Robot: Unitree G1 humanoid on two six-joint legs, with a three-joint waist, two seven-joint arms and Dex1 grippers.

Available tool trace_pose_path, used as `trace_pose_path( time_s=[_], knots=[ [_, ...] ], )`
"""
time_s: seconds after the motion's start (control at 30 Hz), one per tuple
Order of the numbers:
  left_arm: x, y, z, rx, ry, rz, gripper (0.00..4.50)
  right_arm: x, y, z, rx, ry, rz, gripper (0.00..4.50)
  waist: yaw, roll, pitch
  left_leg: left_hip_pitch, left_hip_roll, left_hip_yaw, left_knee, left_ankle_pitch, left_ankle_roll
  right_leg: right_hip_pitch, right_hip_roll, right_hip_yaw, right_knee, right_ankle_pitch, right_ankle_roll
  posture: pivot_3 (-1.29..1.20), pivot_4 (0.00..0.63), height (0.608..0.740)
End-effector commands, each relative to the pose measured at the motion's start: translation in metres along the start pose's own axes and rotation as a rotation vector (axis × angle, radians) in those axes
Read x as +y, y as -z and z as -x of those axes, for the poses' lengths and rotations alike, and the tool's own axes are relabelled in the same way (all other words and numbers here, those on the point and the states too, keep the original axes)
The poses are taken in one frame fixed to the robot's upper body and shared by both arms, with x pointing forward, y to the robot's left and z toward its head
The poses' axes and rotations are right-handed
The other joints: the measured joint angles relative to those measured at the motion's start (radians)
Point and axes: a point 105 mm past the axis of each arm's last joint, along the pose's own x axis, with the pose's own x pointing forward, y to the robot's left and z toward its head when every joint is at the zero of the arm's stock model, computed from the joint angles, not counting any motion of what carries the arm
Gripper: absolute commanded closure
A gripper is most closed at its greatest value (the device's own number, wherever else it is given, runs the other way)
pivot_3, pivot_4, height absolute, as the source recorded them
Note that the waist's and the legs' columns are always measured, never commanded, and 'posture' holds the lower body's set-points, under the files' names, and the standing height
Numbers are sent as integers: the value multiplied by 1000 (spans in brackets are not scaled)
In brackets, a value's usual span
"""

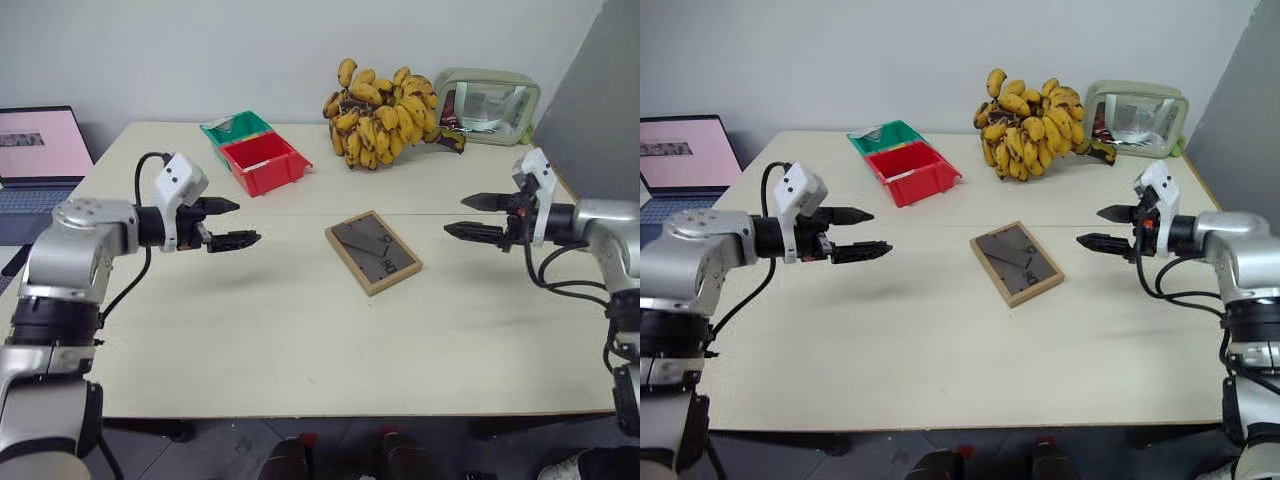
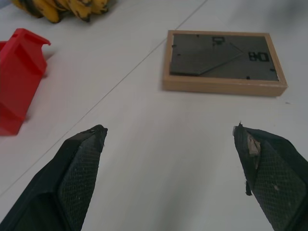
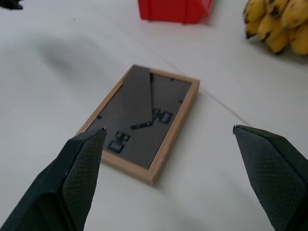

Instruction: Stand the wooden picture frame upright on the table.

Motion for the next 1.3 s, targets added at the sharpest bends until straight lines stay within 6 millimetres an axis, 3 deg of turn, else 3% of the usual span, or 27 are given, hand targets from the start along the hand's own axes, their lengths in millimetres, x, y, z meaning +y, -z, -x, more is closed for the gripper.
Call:
trace_pose_path(
  time_s=[0.03,0.13,0.3,0.43,0.7,0.83,0.97,1.07,1.17,1.3],
  knots=[
    [4,-4,1,13,13,-60,0,-5,-9,2,4,-14,50,38,0,0,0,-2,0,0,0,0,0,-2,0,0,0,0,0,0,150,740],
    [5,-7,-4,-1,18,-65,0,-12,-11,1,13,-1,68,38,0,0,0,-17,0,0,6,0,0,-18,-1,0,8,0,0,0,150,740],
    [6,-8,-11,-16,14,-67,0,-19,-7,-7,17,24,89,38,0,0,0,-19,-1,1,6,0,0,-22,-2,1,10,0,0,0,150,740],
    [13,4,-36,-1,-66,-61,423,-34,0,-27,13,123,103,683,-1,0,0,-17,-1,2,6,0,0,-22,-2,2,11,0,0,0,150,740],
    [16,13,-111,-49,-284,25,2132,-49,19,-69,80,281,171,2596,0,0,0,-22,-2,2,8,2,-2,-26,-3,4,14,1,0,0,150,740],
    [14,16,-136,-35,-349,45,3038,-44,33,-86,120,279,196,3628,0,0,0,-22,-3,2,8,2,-3,-27,-4,4,14,1,0,0,150,740],
    [3,2,-160,-80,-343,82,3828,-37,30,-100,102,257,209,4477,-1,0,0,-22,-4,3,9,2,-3,-27,-4,4,16,1,0,0,150,740],
    [-12,-3,-175,-86,-284,87,4429,-25,28,-111,88,199,220,4500,-2,0,-1,-22,-4,3,9,2,-3,-27,-4,4,17,1,0,0,150,740],
    [-38,-2,-189,-53,-164,60,4471,-4,21,-123,56,111,240,4500,-2,0,-1,-22,-4,3,9,3,-3,-27,-4,3,18,1,0,0,150,740],
    [-56,2,-184,-33,-82,32,4471,18,23,-123,57,44,246,4500,-3,0,-1,-22,-4,1,9,3,-4,-27,-4,4,19,1,0,0,150,740]
  ],
)
